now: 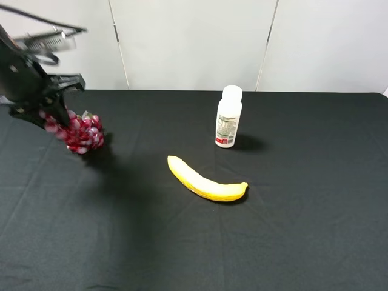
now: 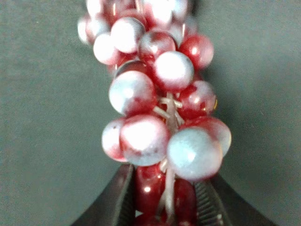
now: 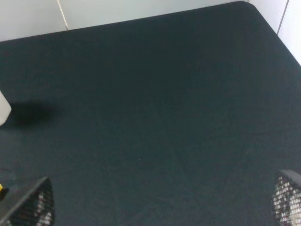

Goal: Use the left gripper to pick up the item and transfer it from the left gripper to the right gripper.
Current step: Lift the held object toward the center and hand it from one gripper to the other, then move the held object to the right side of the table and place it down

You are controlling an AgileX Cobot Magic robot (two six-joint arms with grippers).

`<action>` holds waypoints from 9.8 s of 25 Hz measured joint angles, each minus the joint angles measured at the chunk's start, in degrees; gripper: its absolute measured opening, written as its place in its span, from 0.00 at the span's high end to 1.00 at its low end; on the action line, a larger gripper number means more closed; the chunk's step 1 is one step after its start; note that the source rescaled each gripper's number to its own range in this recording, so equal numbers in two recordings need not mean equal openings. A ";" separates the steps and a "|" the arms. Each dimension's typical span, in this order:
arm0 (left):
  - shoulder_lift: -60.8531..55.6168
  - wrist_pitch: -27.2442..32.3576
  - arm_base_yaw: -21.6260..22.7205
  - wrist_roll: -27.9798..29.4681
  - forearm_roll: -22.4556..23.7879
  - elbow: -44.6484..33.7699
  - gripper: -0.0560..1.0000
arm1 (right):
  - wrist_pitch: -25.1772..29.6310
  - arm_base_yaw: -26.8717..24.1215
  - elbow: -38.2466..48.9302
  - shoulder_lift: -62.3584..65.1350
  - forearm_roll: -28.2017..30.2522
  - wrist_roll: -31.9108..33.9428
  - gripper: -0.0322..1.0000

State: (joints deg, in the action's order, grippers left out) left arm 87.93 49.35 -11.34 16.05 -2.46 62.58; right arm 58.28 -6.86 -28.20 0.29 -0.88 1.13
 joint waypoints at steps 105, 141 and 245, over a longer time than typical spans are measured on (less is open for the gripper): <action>-5.65 -0.11 -29.69 -46.74 -11.51 11.77 0.94 | -41.57 45.98 -10.17 -68.68 -61.91 -69.84 0.00; -5.65 -9.49 -29.69 -47.00 -17.02 11.77 0.94 | -39.73 45.98 -16.58 -84.43 -95.10 -98.30 0.91; -86.71 11.58 -18.31 -15.61 3.89 -34.21 0.00 | -40.70 45.98 -16.58 -84.54 -94.58 -94.95 0.97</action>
State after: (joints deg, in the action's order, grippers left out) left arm 1.22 60.93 -29.65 0.44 1.43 28.37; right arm 17.58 39.12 -44.78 -84.25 -95.45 -93.82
